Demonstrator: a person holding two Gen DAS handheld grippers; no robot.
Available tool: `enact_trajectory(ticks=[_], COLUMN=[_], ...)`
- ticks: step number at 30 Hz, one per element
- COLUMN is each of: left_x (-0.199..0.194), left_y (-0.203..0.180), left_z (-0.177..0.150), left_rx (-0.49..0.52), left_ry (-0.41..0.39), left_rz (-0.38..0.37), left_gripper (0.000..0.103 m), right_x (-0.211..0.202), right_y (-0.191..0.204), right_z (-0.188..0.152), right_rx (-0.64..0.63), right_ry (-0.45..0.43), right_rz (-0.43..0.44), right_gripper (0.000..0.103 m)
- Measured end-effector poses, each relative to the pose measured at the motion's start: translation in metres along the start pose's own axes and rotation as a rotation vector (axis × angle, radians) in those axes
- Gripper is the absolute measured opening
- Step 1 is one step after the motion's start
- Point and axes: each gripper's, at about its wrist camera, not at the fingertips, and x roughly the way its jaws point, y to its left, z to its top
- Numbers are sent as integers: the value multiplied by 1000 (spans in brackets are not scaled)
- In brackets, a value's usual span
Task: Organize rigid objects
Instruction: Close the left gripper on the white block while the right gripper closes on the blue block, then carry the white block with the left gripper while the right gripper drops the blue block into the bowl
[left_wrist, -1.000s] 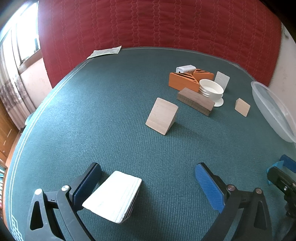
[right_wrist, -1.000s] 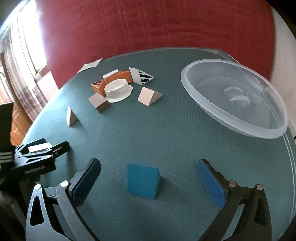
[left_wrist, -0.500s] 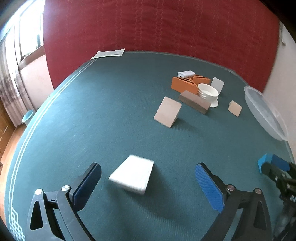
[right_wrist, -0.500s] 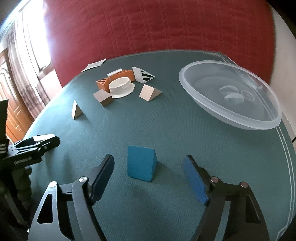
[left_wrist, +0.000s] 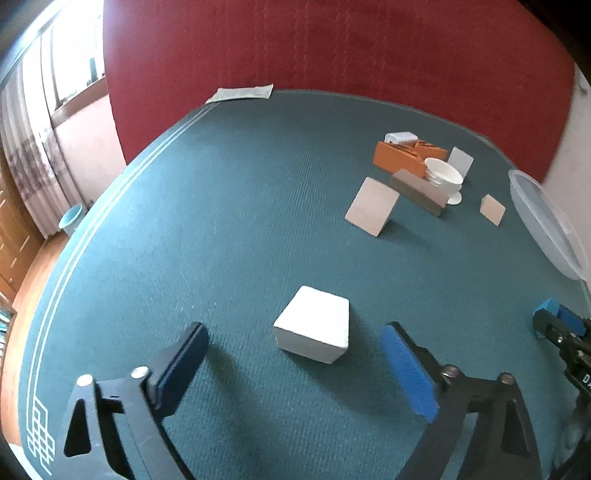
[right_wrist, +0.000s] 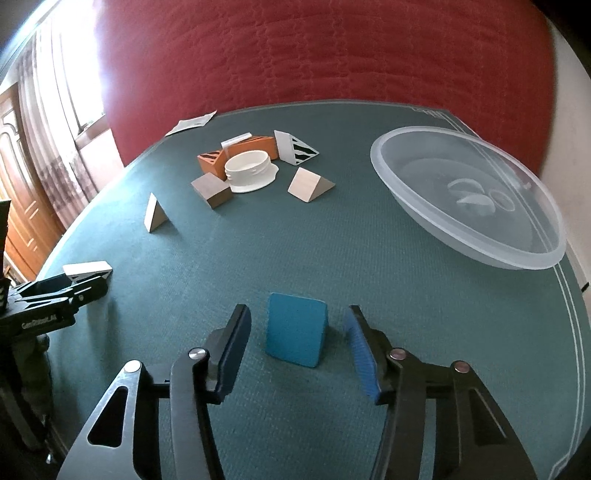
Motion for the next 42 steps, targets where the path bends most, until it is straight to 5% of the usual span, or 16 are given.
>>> enact_trajectory(ticks=[5,11,32,42], left_x=[0,-3,-22,-35], left_y=[-5,-14,-41,-75], left_z=[2,3,18,37], left_rx=[19,51,103,154], left_ry=[-12,-23,-56,-103], left_rz=[23,0,-40,-85], left_gripper=[72,38,37,37], right_x=[0,0,-22,-51], right_y=[-1,-1,-16,-69], right_z=[0,1,13,40], right_rx=[4,2,44,133], right_ry=[-2,-3,-78,-228], right_rz=[-9,-8,22,-104], right_gripper=[44,37,34,34])
